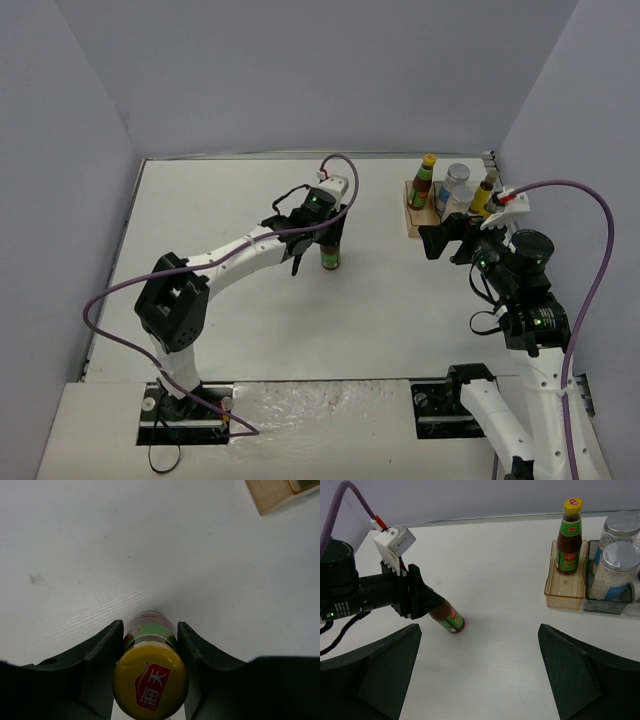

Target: Organize the condiment bottles

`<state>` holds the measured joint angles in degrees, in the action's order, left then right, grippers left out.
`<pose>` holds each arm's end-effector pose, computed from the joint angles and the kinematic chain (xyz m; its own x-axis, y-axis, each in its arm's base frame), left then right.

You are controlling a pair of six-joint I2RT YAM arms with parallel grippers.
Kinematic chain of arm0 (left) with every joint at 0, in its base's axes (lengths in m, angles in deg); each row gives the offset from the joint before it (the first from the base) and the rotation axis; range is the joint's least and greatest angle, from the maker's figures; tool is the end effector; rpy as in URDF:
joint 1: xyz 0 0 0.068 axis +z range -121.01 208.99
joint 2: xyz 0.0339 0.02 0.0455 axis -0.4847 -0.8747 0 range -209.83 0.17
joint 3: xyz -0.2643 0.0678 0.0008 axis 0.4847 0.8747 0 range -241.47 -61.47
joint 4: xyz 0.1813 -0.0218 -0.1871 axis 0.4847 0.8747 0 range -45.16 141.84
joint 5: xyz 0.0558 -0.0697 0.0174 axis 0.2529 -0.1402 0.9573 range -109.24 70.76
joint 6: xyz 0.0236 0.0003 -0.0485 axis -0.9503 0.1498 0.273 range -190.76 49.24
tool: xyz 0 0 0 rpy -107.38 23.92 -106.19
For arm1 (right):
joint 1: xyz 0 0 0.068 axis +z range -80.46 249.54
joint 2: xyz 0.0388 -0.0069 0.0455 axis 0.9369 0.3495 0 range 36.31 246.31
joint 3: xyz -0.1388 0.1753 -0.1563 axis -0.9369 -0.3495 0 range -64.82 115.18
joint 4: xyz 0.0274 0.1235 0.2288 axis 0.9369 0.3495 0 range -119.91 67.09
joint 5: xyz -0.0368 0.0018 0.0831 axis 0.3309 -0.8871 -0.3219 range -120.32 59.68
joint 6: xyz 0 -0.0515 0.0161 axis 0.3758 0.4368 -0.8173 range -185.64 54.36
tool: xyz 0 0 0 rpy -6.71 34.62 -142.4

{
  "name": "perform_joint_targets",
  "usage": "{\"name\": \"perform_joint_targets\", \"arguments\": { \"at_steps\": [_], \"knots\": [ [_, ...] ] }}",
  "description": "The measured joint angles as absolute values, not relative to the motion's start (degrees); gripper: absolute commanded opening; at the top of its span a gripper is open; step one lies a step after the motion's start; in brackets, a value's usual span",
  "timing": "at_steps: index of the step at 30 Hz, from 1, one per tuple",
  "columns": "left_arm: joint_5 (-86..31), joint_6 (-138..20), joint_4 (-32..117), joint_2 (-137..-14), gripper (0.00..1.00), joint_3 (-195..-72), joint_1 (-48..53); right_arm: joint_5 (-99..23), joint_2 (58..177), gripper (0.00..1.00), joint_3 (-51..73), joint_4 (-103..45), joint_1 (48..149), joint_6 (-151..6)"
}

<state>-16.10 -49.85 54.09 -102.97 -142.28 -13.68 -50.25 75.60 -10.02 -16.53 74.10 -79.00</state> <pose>0.3122 -0.2852 0.2756 -0.5890 0.0584 -0.8060 0.4627 0.8421 -0.2771 0.1418 0.0236 0.4080 -0.0597 0.2132 -0.9752 -0.4117 0.8847 0.2186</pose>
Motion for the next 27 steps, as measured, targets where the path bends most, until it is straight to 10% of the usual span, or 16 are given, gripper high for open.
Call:
{"name": "perform_joint_targets", "arguments": {
  "at_steps": [13,27],
  "knots": [
    [-18.2,-50.8,55.4,-104.7,0.94,-144.4,-16.0,-49.7,75.9,1.00,-10.0,-15.2,74.1,-77.1],
    [-18.8,-49.8,60.8,-87.6,0.97,-145.4,-15.9,-49.6,83.4,1.00,-7.6,-14.6,75.0,-73.2]
  ]
}}
